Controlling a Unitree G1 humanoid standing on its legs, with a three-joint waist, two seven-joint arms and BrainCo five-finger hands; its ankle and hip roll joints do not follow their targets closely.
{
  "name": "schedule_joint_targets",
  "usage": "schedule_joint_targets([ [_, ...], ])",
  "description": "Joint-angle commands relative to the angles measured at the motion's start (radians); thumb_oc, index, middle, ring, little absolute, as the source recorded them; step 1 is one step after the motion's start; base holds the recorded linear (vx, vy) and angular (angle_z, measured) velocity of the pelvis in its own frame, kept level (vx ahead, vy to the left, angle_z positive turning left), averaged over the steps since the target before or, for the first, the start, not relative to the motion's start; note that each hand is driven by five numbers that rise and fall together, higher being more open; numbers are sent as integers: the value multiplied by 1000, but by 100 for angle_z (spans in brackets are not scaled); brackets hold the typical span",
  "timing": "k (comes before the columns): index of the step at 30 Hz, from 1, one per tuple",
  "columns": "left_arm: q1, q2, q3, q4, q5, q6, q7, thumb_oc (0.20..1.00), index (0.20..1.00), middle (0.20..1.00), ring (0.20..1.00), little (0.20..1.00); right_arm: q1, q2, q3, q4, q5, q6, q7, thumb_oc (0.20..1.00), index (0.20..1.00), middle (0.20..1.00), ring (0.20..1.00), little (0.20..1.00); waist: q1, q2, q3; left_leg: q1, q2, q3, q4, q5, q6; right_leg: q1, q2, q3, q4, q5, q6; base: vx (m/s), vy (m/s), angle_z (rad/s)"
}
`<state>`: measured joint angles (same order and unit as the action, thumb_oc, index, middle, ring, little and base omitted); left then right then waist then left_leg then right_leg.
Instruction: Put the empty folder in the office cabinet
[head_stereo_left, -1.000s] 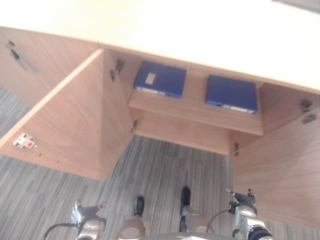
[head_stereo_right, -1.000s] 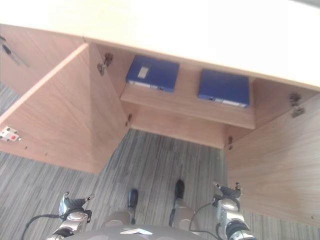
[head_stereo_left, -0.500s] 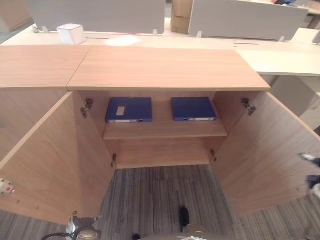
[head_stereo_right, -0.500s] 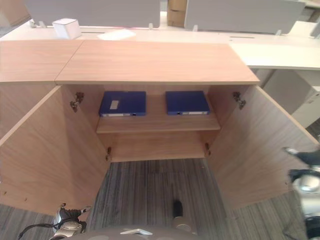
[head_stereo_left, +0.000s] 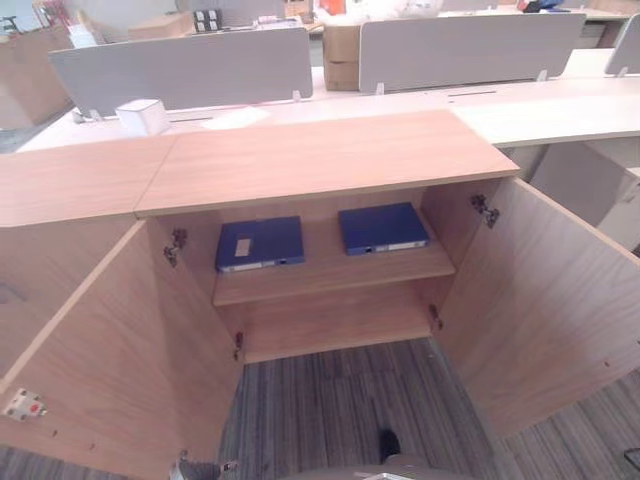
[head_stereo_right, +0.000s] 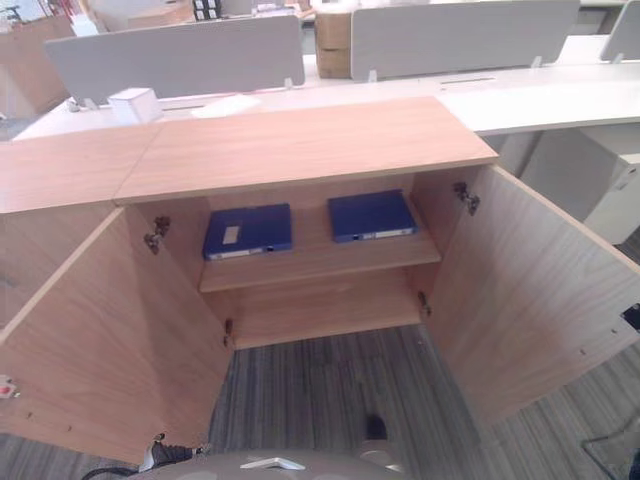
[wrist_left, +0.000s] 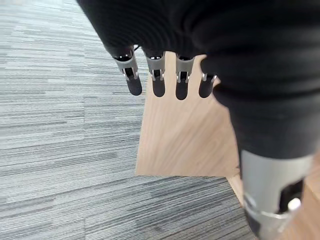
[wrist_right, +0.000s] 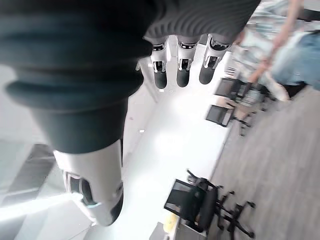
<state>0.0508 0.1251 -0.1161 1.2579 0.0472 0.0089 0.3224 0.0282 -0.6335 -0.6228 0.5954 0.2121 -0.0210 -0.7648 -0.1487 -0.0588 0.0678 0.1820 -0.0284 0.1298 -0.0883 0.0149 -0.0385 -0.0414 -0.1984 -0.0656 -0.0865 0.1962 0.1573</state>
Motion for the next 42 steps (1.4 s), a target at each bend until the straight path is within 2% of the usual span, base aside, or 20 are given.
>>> schedule_joint_targets([
  [1, -31, 43, -25, 1, 7, -9, 3, 1000, 1000, 1000, 1000, 1000, -167, -74, 42, 146, 277, -136, 144, 1000, 1000, 1000, 1000, 1000, 41, -25, 60, 15, -83, -77, 1, -187, 89, -171, -40, -23, 12, 119, 104, -92, 6, -11],
  [3, -28, 52, -33, 4, 2, -16, -16, 1000, 1000, 1000, 1000, 1000, -195, -97, 84, 242, 347, -131, 239, 1000, 1000, 1000, 1000, 1000, 46, -21, 67, 8, -80, -66, 1, -184, 85, -165, -44, -21, 10, 103, 104, -50, 11, -21],
  [5, -17, 63, -30, -3, -21, -18, -27, 1000, 1000, 1000, 1000, 1000, -243, -132, 117, 344, 411, -129, 301, 1000, 1000, 1000, 1000, 1000, 56, -17, 69, 10, -81, -58, 1, -185, 83, -167, -47, -29, 9, 112, 104, 23, 13, -21],
  [9, -9, 72, -49, -10, -40, -27, -41, 1000, 1000, 1000, 1000, 1000, -320, -151, 152, 453, 506, -136, 383, 1000, 1000, 1000, 1000, 1000, 83, -19, 57, 5, -87, -53, 1, -183, 75, -166, -58, -81, 3, 122, 104, 28, -11, -12],
  [14, -9, 71, -69, -21, -48, -36, -61, 1000, 1000, 1000, 1000, 1000, -377, -188, 208, 514, 523, -120, 453, 1000, 1000, 1000, 1000, 1000, 89, -13, 50, 0, -86, -66, 1, -180, 73, -163, -64, -93, 5, 126, 104, 19, -6, 8],
  [21, -8, 83, -140, -76, -48, -57, -106, 1000, 1000, 1000, 1000, 1000, -489, -300, 335, 618, 474, -64, 584, 1000, 1000, 1000, 1000, 1000, 113, -12, 45, 0, -86, -82, 1, -177, 70, -155, -70, -119, 7, 121, 104, 22, -3, 18],
  [23, -8, 89, -161, -85, -45, -61, -126, 1000, 1000, 1000, 1000, 1000, -555, -315, 425, 631, 455, -43, 648, 1000, 1000, 1000, 1000, 1000, 126, -13, 45, -1, -84, -83, 1, -173, 68, -154, -70, -128, 5, 121, 104, 7, -13, -45],
  [27, -10, 92, -169, -90, -42, -65, -138, 1000, 1000, 1000, 1000, 1000, -612, -310, 511, 621, 446, -28, 704, 1000, 1000, 1000, 1000, 1000, 133, -15, 46, -3, -84, -83, 1, -168, 67, -154, -71, -127, 6, 121, 104, 3, -5, 6],
  [30, -22, 91, -180, -94, -36, -68, -167, 1000, 1000, 1000, 1000, 1000, -685, -235, 707, 535, 425, 31, 854, 1000, 1000, 1000, 1000, 1000, 141, -20, 53, -1, -81, -83, 1, -163, 67, -151, -65, -119, 9, 124, 104, -8, 8, -5],
  [32, 13, 67, -204, -72, 4, -92, -149, 1000, 1000, 1000, 1000, 1000, -681, -176, 765, 432, 445, 28, 896, 1000, 1000, 1000, 1000, 1000, 147, -33, 61, -10, -86, -86, 1, -153, 68, -159, -69, -115, 11, 126, 102, -53, 7, -5],
  [34, 19, 62, -194, -63, 9, -90, -154, 1000, 1000, 1000, 1000, 1000, -670, -169, 791, 360, 459, 38, 924, 1000, 1000, 1000, 1000, 1000, 150, -35, 64, -14, -86, -88, 1, -150, 67, -161, -70, -116, 11, 125, 101, -43, 9, -31],
  [35, 26, 64, -177, -52, 10, -87, -175, 1000, 1000, 1000, 1000, 1000, -635, -142, 857, 201, 502, 44, 980, 1000, 1000, 1000, 1000, 1000, 155, -39, 71, -21, -88, -90, 1, -142, 65, -165, -74, -118, 12, 131, 101, -35, 25, -29],
  [38, 25, 74, -161, -50, 17, -88, -186, 1000, 1000, 1000, 1000, 1000, -600, -120, 899, 91, 539, 47, 1013, 1000, 1000, 1000, 1000, 1000, 157, -40, 73, -26, -89, -93, 1, -139, 64, -166, -78, -123, 13, 133, 101, -27, 20, -12],
  [42, 34, 102, -154, -81, 32, -100, -191, 1000, 1000, 1000, 1000, 1000, -574, -47, 986, -51, 607, 48, 1051, 1000, 1000, 1000, 1000, 1000, 179, -40, 80, -32, -90, -100, 1, -134, 61, -165, -94, -137, 14, 140, 104, -24, 16, -23],
])
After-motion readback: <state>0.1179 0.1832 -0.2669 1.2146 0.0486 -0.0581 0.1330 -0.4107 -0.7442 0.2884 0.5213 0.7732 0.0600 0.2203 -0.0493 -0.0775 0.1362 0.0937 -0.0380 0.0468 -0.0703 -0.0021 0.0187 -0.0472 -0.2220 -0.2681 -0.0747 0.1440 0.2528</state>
